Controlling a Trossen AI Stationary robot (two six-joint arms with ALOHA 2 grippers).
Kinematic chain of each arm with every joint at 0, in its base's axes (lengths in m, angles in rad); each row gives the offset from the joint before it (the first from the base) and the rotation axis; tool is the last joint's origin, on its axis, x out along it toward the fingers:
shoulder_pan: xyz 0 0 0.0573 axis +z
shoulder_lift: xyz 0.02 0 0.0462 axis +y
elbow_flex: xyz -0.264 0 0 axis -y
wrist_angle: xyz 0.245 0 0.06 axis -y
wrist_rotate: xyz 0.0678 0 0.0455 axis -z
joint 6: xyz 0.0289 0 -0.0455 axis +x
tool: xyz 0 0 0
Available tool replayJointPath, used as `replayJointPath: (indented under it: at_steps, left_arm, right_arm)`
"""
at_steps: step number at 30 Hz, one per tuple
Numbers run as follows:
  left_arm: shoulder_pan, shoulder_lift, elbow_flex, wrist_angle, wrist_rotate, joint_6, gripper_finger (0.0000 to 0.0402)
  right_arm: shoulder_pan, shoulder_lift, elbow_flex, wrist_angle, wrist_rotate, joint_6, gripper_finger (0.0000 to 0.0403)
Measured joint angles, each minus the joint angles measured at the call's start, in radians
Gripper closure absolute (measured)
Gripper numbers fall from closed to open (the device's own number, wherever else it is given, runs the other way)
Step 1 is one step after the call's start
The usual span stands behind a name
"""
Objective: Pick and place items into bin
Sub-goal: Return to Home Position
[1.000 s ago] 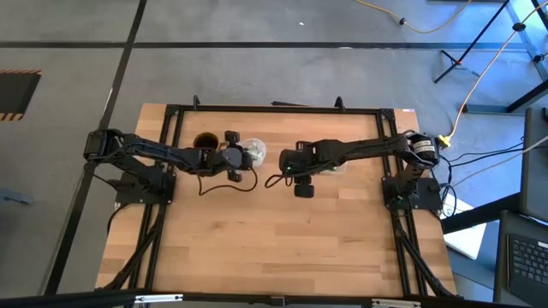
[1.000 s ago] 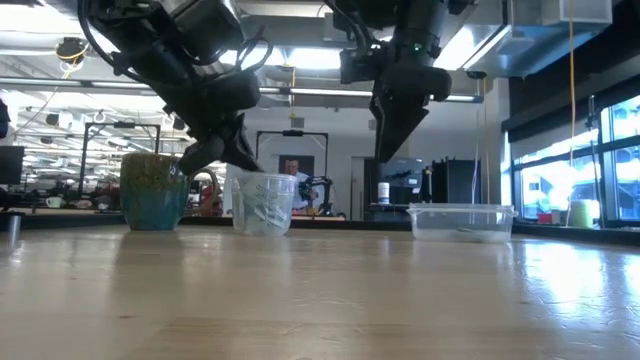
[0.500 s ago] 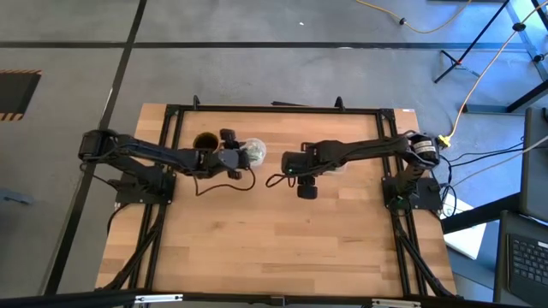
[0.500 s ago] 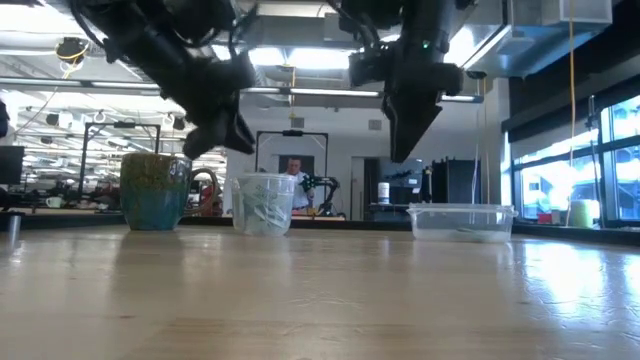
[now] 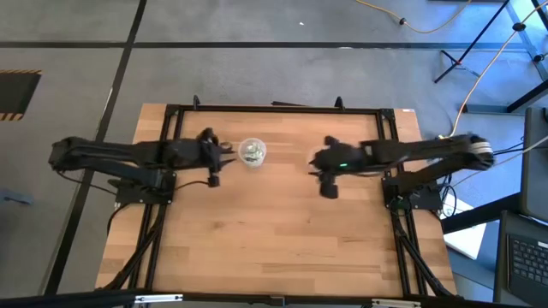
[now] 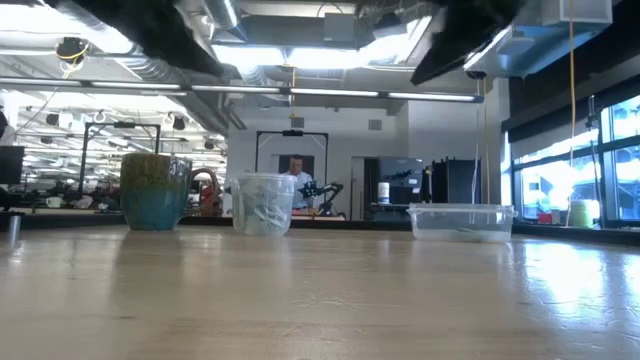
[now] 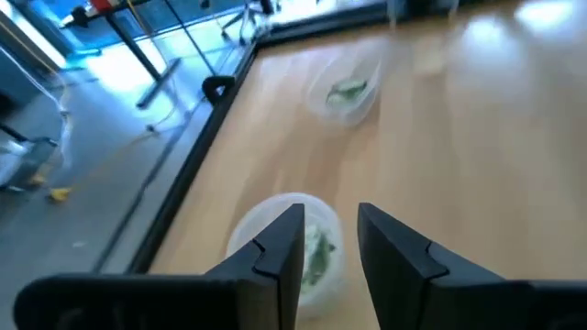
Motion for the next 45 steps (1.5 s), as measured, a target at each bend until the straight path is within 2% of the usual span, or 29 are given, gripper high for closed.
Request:
replayJointPath:
  at_steps: [6,10,14,19,25,30,42,45]
  left_arm:
    - [0.000,-0.201,0.000,-0.107,0.041,-0.198,0.0309]
    - [0.000,-0.257,0.000,-0.106,0.061,-0.290,0.0306]
    - [0.000,-0.279,0.000,-0.099,0.056,-0.284,0.0308]
    - [0.000,-0.300,0.000,-0.089,0.053,-0.301,0.0310]
    - [0.000,-0.399,-0.009,-0.078,0.052,-0.289,0.0307]
    - [0.000,-0.516,-0.116,0.005,0.044,-0.270,0.0310]
    - [0.000,-0.835,-0.314,0.012,0.047,-0.315,0.0308]
    - [0.000,-0.846,-0.348,0.009,0.035,-0.327,0.0310]
  right_arm:
    - [-0.029,-0.314,-0.258,0.220,0.003,0.014,0.0247]
    - [-0.031,-0.472,-0.371,0.319,0.002,0.026,0.0247]
    - [-0.032,-0.586,-0.449,0.369,0.003,0.012,0.0247]
    - [-0.032,-0.651,-0.509,0.365,0.002,0.000,0.0247]
    - [-0.049,-0.688,-0.584,0.429,0.001,0.052,0.0247]
    - [-0.068,-0.766,-0.635,0.444,0.002,0.054,0.0247]
    - [-0.072,-1.005,-0.781,0.555,-0.063,0.040,0.0247]
    - [-0.072,-1.044,-0.811,0.570,-0.063,0.041,0.0247]
